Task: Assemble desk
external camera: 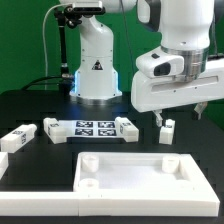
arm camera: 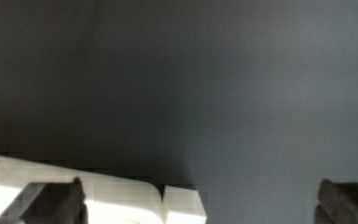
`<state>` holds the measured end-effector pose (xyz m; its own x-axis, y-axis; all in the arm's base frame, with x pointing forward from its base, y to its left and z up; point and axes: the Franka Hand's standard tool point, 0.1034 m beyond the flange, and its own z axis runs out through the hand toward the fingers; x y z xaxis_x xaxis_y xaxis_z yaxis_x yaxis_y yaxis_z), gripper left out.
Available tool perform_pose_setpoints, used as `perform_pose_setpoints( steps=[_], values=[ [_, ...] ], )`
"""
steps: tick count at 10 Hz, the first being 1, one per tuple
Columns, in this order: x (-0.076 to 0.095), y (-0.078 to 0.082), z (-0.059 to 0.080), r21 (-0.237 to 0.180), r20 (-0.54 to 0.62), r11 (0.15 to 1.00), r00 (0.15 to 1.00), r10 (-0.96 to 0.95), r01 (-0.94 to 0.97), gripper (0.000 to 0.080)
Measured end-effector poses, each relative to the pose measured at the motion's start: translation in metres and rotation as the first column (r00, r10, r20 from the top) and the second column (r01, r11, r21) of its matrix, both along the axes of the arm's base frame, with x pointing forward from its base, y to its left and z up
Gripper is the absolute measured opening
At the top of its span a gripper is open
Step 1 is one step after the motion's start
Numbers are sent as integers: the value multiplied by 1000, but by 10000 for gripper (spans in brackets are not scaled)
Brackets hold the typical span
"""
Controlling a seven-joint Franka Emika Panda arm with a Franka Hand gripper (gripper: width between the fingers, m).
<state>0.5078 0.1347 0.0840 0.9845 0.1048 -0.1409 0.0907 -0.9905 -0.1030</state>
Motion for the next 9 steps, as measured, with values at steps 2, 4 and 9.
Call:
perform_pose_setpoints(
  steps=[2,4,9],
  values=[
    [-21,2,-10,-9,-62,982,980,-189,189,649],
    [-57,3,-23,-25,-173,920,905,-389,391,649],
    [-67,-3,-41,26,-422,885,807,-412,466,649]
  ],
)
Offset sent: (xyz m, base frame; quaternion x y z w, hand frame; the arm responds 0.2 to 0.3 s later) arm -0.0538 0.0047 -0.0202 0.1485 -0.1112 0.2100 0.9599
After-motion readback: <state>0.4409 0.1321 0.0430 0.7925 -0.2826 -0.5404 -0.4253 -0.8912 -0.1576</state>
